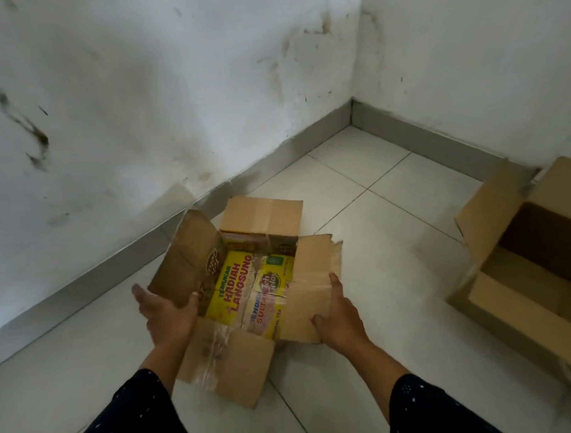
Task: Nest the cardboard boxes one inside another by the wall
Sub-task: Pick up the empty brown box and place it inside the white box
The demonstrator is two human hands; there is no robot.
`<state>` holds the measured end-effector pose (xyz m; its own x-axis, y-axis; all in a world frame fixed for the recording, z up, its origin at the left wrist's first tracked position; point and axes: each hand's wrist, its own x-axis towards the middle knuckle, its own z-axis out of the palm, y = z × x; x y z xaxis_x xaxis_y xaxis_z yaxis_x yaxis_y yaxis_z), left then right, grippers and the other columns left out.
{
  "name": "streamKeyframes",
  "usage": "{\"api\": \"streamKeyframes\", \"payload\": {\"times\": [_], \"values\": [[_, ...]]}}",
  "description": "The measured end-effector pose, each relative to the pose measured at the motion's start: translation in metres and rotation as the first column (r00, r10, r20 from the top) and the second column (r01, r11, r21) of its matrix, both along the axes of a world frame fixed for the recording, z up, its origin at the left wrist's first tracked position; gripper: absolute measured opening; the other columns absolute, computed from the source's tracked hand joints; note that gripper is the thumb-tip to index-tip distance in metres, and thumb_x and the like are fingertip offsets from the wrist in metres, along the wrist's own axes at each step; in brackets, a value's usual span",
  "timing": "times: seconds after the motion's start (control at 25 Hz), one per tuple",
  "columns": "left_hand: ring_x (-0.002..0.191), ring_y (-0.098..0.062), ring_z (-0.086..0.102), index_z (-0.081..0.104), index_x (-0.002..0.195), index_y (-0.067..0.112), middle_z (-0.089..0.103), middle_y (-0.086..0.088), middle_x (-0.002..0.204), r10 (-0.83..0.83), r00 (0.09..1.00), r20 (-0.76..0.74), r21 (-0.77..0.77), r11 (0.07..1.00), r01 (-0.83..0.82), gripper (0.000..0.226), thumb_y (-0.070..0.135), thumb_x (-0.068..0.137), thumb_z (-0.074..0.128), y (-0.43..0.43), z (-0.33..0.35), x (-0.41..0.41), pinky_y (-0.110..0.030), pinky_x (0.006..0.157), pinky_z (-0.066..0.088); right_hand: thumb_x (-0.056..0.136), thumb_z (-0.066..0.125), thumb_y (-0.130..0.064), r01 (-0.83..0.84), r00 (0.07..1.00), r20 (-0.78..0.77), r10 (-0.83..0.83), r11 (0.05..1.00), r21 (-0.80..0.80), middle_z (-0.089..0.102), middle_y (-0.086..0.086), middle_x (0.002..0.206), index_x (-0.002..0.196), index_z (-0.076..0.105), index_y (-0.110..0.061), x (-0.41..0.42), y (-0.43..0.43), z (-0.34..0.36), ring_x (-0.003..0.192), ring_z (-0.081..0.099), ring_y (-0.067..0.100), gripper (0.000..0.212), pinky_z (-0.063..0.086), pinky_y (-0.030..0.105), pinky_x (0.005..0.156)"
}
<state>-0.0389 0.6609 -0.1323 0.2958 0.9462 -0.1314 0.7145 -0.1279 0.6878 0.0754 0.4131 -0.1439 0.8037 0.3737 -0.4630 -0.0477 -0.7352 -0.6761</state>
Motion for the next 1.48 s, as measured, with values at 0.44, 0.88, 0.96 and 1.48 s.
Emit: {"api": "streamKeyframes", "payload": {"times": [0.44,0.88,0.96,1.48], "values": [[0.074,-0.032,0.07,0.064,0.092,0.002,0.072,-0.017,0.083,-0.011,0.977,0.214,-0.451,0.886,0.109,0.022,0.022,0.084,0.058,-0.05,-0.022,0.141,-0.048,0.079,0.058,0.082,0.063,-0.02,0.185,0.817,0.576,0.03,0.933,-0.31,0.014,0.014,0.157,0.144,0.031,-0.021,0.169,-0.021,0.019,0.14,0.021,0.038,0.07,0.027,0.047,0.111],[0.111,-0.04,0.052,0.002,0.143,0.047,0.046,-0.021,0.135,-0.459,0.863,0.213,-0.085,0.871,0.484,0.094,0.006,0.079,0.056,-0.1,0.001,0.239,-0.05,0.091,0.049,0.092,0.052,-0.046,-0.121,0.946,0.252,0.204,0.943,-0.309,-0.018,0.004,0.162,0.145,0.014,-0.049,0.13,-0.017,-0.057,0.144,-0.005,0.049,0.066,0.016,0.065,0.111],[0.117,-0.038,0.049,0.0,0.148,0.035,0.041,-0.018,0.143,-0.426,0.882,0.202,-0.228,0.855,0.465,0.094,0.002,0.08,0.055,-0.111,-0.011,0.248,-0.045,0.094,0.046,0.098,0.045,-0.031,-0.086,0.929,0.299,0.218,0.913,-0.398,-0.015,0.006,0.162,0.149,0.013,-0.043,0.164,-0.036,-0.06,0.145,-0.001,0.049,0.061,0.016,0.061,0.114],[0.138,-0.043,0.024,0.019,0.149,0.022,0.005,-0.018,0.158,-0.65,0.74,-0.173,0.1,0.736,0.67,0.084,0.051,0.081,0.06,-0.158,0.0,0.281,-0.049,0.107,0.03,0.092,0.052,-0.01,-0.035,0.973,0.197,0.121,0.92,-0.39,-0.003,0.008,0.164,0.154,0.0,-0.027,0.238,-0.064,-0.01,0.147,0.015,0.035,0.083,0.025,0.046,0.114]]}}
